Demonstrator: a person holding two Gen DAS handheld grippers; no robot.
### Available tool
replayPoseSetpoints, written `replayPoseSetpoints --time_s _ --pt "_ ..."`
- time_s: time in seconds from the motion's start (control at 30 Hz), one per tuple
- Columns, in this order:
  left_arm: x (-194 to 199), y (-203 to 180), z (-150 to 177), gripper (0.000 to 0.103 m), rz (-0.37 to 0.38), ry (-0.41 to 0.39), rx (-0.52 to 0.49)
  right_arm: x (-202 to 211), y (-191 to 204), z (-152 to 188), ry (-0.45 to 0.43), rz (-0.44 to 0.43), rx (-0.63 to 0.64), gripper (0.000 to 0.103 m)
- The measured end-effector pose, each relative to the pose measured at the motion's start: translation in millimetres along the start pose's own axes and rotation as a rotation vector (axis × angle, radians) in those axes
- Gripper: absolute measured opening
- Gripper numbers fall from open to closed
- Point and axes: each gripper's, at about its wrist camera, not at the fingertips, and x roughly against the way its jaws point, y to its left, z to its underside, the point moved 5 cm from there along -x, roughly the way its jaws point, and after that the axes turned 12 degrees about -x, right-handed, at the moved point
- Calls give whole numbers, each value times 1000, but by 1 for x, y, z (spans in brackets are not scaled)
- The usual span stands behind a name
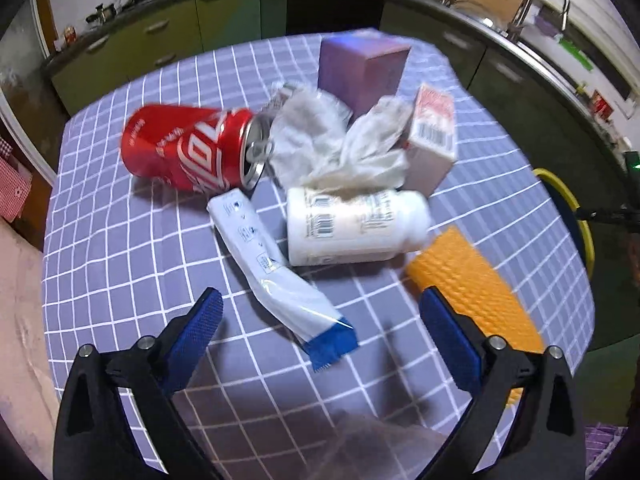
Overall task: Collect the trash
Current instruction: 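Grasp the white tube with the left gripper and lift it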
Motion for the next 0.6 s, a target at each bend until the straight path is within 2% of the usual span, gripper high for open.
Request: replayPoseSetpoints --time_s 0.07,0.2,0.33,0.53,0.57,0.6 --pt "-10 2 0 84 -2 29 -3 -3 -1 -2 7 1 1 21" --pt "-26 11 3 75 13 71 24 -8 -2 -4 16 1 0 21" --pt "-27 20 2 62 9 65 40 -13 -1 -3 30 4 4 21" --pt "-25 30 2 34 1 73 46 -12 3 -2 29 -2 9 21" --pt "-24 31 3 26 7 74 46 -11 4 -1 28 -5 11 21" --pt "-23 31 5 26 14 75 47 -11 4 -1 27 -7 13 21"
